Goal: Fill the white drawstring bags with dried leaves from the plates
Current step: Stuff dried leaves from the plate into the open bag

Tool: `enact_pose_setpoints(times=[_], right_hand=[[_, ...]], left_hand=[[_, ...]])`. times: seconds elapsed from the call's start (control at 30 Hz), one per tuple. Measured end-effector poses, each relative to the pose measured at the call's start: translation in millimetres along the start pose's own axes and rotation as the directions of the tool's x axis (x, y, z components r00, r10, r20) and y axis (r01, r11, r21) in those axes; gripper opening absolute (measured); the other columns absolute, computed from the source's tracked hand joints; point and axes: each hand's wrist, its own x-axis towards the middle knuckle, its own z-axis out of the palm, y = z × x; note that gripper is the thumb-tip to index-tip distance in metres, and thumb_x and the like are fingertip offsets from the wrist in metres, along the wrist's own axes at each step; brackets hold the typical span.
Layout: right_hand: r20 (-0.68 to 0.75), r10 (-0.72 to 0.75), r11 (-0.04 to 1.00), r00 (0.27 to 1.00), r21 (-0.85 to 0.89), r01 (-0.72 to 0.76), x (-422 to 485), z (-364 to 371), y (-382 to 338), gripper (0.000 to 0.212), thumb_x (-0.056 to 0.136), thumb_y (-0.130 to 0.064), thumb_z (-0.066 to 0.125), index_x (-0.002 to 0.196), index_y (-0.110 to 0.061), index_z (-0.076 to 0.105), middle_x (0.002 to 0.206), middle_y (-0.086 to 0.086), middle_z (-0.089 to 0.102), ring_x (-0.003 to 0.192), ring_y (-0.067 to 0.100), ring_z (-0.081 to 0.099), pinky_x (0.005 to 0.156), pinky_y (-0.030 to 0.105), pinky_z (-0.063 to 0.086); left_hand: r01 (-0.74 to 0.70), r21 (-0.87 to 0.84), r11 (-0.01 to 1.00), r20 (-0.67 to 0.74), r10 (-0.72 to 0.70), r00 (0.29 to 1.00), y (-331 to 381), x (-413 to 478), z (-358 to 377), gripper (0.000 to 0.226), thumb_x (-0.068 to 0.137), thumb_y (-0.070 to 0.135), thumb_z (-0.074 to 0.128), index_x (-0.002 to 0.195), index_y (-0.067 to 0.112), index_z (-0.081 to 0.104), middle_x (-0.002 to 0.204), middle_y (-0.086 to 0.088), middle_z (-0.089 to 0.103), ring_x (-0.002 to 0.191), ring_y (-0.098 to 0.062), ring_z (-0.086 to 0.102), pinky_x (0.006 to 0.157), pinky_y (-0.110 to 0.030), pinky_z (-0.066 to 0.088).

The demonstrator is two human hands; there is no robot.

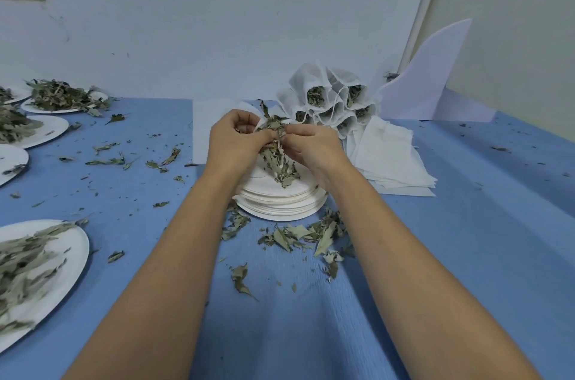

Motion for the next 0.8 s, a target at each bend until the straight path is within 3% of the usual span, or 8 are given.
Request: enact_pose_setpoints(times=[0.07,0.2,0.3,0.47,0.53,0.67,0.8], right_hand=[[-0.020,0.012,1.000,1.000,-0.008,-0.013,0.9,-1.2,1.3,0.021,0.081,0.011,0.064,0.077,-0.010,0.067,0.069,0.002,0.067,0.054,0.002,0.064,0.058,0.012,0.052],[-0.024,0.007,0.999,1.000,-0.048,-0.008,1.4,-1.1,2.3,0.017,0.078,0.008,0.070,0.082,-0.009,0.070,0.073,0.003,0.069,0.061,0.006,0.065,0.064,0.013,0.054],[-0.025,-0.002,0.998,1.000,-0.067,0.001,-0.7,-1.8,1.9,0.017,0.078,0.007,0.070,0.080,-0.009,0.071,0.073,0.002,0.069,0.060,0.005,0.064,0.061,0.011,0.051],[-0.003,0.044,0.997,0.999,-0.063,-0.044,-2.0,-3.6,-2.5,0.016,0.074,0.009,0.068,0.077,-0.006,0.072,0.062,-0.001,0.069,0.053,0.004,0.064,0.054,0.012,0.049],[-0.007,0.042,0.992,0.999,-0.119,-0.042,-0.4,-2.3,-1.1,0.013,0.073,0.005,0.070,0.076,-0.008,0.072,0.063,-0.001,0.069,0.059,0.008,0.066,0.062,0.018,0.054],[-0.040,0.002,0.968,0.999,-0.249,-0.012,-0.3,4.3,5.8,0.006,0.073,-0.006,0.069,0.075,-0.009,0.072,0.073,0.004,0.067,0.073,0.018,0.061,0.083,0.038,0.053],[-0.104,-0.058,0.962,0.993,-0.270,0.028,3.9,7.1,11.3,0.017,0.081,-0.006,0.066,0.073,-0.020,0.068,0.083,0.005,0.071,0.082,0.023,0.068,0.087,0.044,0.055]], left_hand=[[-0.025,0.091,0.996,-0.032,0.028,0.999,-2.1,1.8,-1.2,0.028,0.075,0.002,0.075,0.075,0.020,0.054,0.068,0.004,0.050,0.066,-0.013,0.052,0.072,-0.029,0.051],[-0.106,0.299,0.948,-0.137,0.153,0.979,-4.5,2.6,-0.2,0.022,0.077,0.005,0.070,0.076,0.020,0.054,0.066,0.008,0.049,0.057,-0.004,0.045,0.051,-0.007,0.037],[-0.144,0.403,0.904,-0.174,0.230,0.957,-4.3,2.8,6.4,0.017,0.078,-0.002,0.061,0.081,0.013,0.054,0.066,0.007,0.047,0.056,-0.003,0.042,0.048,-0.005,0.035],[-0.168,0.501,0.849,-0.208,0.307,0.929,-2.8,7.5,17.5,0.022,0.076,-0.013,0.048,0.086,0.005,0.057,0.077,-0.004,0.055,0.070,-0.017,0.048,0.059,-0.022,0.036],[-0.169,0.524,0.834,-0.217,0.323,0.921,-4.1,7.4,19.1,0.022,0.076,-0.012,0.046,0.088,0.003,0.057,0.080,-0.007,0.055,0.074,-0.020,0.048,0.063,-0.030,0.039],[-0.119,0.552,0.825,-0.207,0.274,0.939,-5.7,8.1,16.1,0.014,0.080,-0.005,0.052,0.088,0.006,0.054,0.083,-0.006,0.054,0.077,-0.020,0.048,0.062,-0.027,0.034],[-0.042,0.415,0.909,-0.150,0.114,0.982,1.6,3.9,14.3,0.008,0.082,0.011,0.059,0.088,0.013,0.053,0.076,0.004,0.054,0.075,-0.016,0.052,0.061,-0.025,0.039]])
